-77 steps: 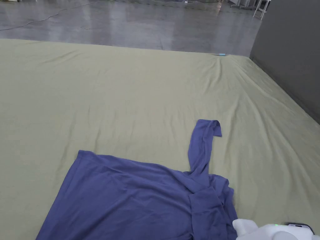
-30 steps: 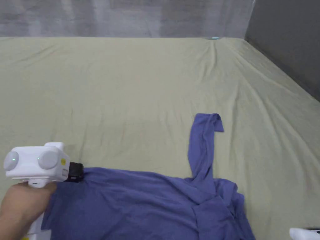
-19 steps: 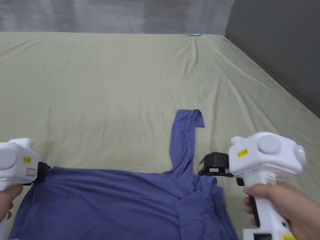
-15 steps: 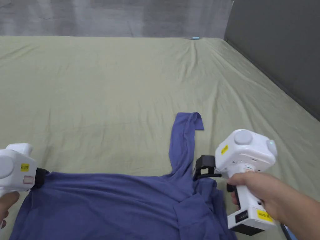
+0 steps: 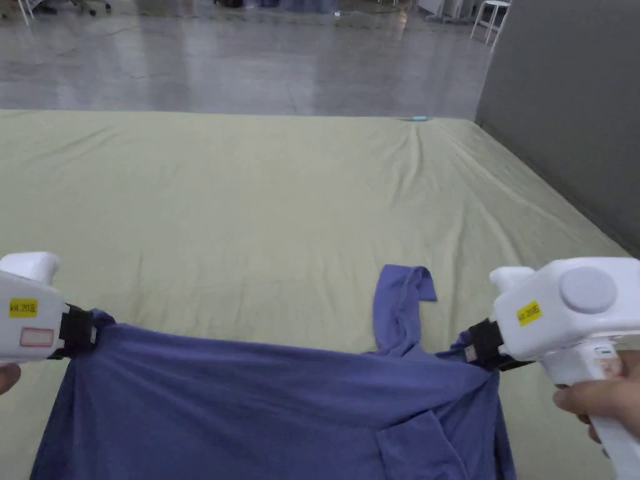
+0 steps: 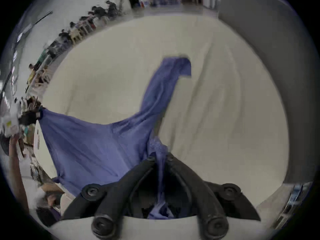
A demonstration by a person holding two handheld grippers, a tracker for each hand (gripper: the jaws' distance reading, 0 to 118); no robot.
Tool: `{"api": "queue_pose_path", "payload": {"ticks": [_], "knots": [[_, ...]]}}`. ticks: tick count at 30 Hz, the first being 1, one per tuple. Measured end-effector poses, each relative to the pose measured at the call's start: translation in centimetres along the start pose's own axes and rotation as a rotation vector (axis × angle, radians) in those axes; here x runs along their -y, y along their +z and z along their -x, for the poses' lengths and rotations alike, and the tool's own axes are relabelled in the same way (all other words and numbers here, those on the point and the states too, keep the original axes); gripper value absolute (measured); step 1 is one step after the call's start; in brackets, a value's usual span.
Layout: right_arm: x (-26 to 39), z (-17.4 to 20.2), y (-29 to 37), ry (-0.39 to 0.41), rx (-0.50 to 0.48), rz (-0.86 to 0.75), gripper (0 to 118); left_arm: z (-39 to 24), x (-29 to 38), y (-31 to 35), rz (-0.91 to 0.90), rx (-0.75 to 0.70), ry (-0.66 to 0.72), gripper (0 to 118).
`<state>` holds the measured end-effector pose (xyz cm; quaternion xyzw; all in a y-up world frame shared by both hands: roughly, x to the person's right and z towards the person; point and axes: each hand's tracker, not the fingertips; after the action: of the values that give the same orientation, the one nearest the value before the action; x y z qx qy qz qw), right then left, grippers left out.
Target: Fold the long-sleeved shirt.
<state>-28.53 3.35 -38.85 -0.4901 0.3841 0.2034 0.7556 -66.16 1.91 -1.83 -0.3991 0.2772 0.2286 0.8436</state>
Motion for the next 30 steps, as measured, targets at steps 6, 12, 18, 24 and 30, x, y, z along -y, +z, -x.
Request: {"api": "queue_pose_path", "payload": {"ticks": [6,12,18,24,30], "knots": [[-8.3,1.9,10.8,0.159,0.121,-0.223,1,0.7,-7.3,7.0,-0.162,0.007,0.009,0],[-20.3,5.0,19.6,0.266,0.307,-0.476,1,0.5,-19.0,14.5,-0.334,0.010,0.023,0],[-31.1,8.5,28.1,0.350,0.550,-0.700,1,-2.3,-31.3,23.3,-0.545,-0.062,0.087,0],[-37.0,10.2,38.1,0.226,0.613,-0.925,0,-4.2,-38.3,30.8,-0.744,-0.062,0.104,0],[-35.9,10.7,40.3,0.197,0.546,-0.975,0,-4.2,-38.4,31.4,-0.798,-0.079,0.086,0]]}}
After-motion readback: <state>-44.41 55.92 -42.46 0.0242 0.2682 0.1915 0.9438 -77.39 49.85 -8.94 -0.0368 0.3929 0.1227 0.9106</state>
